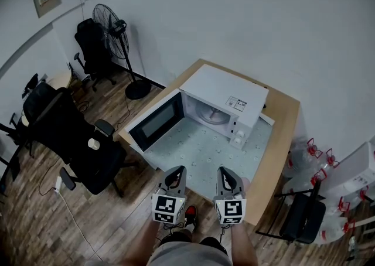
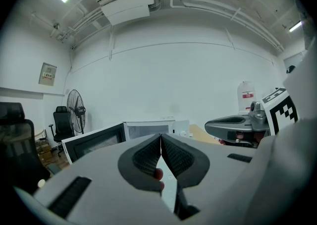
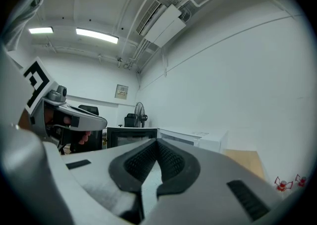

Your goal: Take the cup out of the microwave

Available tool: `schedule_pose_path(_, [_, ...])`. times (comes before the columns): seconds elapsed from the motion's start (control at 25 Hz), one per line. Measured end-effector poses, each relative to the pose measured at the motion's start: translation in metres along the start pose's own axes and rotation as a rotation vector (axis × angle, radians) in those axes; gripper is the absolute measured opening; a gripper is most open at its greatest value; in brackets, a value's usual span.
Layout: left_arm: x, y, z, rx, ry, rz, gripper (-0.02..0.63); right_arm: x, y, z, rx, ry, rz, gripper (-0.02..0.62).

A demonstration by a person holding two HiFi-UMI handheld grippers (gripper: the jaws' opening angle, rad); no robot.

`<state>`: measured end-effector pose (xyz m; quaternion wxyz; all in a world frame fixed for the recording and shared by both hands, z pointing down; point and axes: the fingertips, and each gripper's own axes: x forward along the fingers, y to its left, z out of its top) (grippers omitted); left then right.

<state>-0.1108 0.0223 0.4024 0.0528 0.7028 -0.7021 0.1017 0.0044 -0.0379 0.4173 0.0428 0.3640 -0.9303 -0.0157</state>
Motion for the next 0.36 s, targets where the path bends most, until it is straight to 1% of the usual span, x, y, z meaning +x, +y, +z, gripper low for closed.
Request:
schedule_pose_path(0.12, [-0.0004,-0.0014,-0.0001,0.002,0.009,-0.007,0.025,-0.0009,0.0,-0.0011,0.002,0.003,-0.004,0.018])
schedule_pose_path(0.36, [0.0016,-0.003,0.0002,0.001,-0.007,-0.007,0.025,-0.0021,-0.0027,0.0023,0.003,-0.002,-0.005,0.018])
